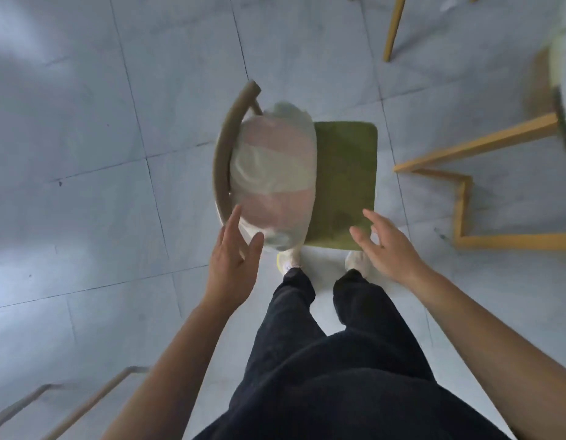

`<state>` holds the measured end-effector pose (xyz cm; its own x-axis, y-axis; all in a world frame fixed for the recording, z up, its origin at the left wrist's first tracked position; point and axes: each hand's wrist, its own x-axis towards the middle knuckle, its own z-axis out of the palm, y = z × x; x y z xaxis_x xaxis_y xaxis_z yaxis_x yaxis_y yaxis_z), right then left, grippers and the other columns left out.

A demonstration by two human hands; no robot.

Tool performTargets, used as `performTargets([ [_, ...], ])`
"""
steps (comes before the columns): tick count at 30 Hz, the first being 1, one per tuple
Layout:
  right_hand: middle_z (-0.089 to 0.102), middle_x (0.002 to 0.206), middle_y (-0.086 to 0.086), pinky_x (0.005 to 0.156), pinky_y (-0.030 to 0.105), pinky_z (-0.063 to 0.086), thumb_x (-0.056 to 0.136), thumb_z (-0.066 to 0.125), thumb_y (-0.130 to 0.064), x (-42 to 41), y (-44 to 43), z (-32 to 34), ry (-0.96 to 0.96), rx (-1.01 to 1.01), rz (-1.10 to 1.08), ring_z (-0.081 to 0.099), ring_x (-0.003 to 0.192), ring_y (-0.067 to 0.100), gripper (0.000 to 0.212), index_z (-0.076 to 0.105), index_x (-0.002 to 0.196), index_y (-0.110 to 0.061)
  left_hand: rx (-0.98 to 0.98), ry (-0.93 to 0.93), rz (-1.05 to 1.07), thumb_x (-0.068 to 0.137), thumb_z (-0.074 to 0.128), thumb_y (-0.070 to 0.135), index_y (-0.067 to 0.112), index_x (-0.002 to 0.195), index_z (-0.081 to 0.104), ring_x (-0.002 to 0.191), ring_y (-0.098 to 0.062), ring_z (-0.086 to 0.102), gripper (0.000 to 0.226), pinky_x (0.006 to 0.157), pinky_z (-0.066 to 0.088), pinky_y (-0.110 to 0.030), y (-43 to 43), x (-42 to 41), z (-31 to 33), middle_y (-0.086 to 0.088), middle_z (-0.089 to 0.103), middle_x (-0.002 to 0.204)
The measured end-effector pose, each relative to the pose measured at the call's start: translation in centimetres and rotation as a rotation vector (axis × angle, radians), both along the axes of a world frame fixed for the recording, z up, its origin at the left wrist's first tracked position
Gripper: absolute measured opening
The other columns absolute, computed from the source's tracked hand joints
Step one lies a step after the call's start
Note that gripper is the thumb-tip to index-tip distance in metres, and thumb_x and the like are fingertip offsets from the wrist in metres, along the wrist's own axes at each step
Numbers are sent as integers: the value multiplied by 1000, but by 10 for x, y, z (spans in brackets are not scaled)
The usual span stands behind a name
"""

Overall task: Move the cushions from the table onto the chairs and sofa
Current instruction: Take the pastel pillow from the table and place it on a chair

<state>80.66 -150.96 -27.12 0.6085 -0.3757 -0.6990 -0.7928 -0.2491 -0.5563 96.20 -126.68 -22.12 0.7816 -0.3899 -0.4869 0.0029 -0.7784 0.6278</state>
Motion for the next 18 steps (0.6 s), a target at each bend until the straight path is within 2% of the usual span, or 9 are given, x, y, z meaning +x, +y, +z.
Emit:
performTargets([
  [2, 32, 166, -3, 121, 40, 32, 94, 45, -66, -4, -8, 55, -64, -32, -38, 35, 150, 16, 77, 30, 159, -28, -56, -20, 182, 102, 57, 36, 26, 158, 33, 142, -18, 47, 61, 114, 40, -39, 21, -11, 40, 6, 48, 153],
  [5, 37, 163, -5, 113, 28, 34, 87, 50, -62, -3, -14, 123, -234, -44, -134, 40, 144, 8, 79, 34, 157, -29, -186, -62, 442, 101, 57, 30, 24, 155, 38, 138, -16, 51, 58, 114, 42, -44, 45, -25, 94, 2, 49, 154],
  [7, 40, 159, -6, 108, 25, 34, 87, 53, -57, -4, -13, 155, -357, -23, -167, 42, 139, 6, 76, 35, 156, -30, -262, -121, 573, 102, 56, 28, 25, 153, 40, 133, -15, 54, 54, 108, 44, -37, 57, -39, 124, 2, 52, 150],
  [9, 42, 156, -10, 112, 29, 37, 87, 53, -55, -4, -11, 174, -461, 14, -191, 45, 139, 6, 70, 37, 152, -35, -316, -176, 695, 103, 56, 26, 25, 152, 42, 128, -12, 55, 51, 101, 42, -30, 64, -53, 145, 3, 55, 146],
  [11, 42, 154, -14, 111, 25, 39, 87, 55, -52, -4, -9, 189, -551, 66, -167, 49, 132, -4, 65, 38, 148, -38, -384, -241, 840, 103, 56, 23, 24, 152, 43, 127, -12, 55, 51, 99, 42, -28, 67, -78, 161, 2, 56, 144],
  [13, 44, 153, -18, 97, 9, 39, 89, 56, -49, -5, -11, 198, -590, 137, -86, 47, 122, -19, 65, 40, 151, -35, -432, -283, 976, 103, 56, 23, 24, 153, 42, 130, -16, 55, 52, 103, 43, -33, 66, -111, 169, 1, 55, 146],
  [14, 45, 152, -19, 91, 6, 39, 89, 57, -49, -6, -12, 201, -599, 168, -35, 47, 121, -21, 65, 40, 151, -35, -447, -289, 1041, 103, 56, 22, 24, 152, 42, 131, -18, 55, 52, 105, 44, -37, 65, -129, 170, 0, 55, 146],
  [18, 51, 147, -23, 85, 5, 42, 91, 60, -44, -12, -7, 208, -609, 251, 154, 51, 126, -15, 58, 43, 147, -41, -475, -308, 1267, 101, 58, 14, 25, 148, 44, 124, -17, 60, 50, 113, 43, -54, 70, -211, 172, -1, 58, 139],
])
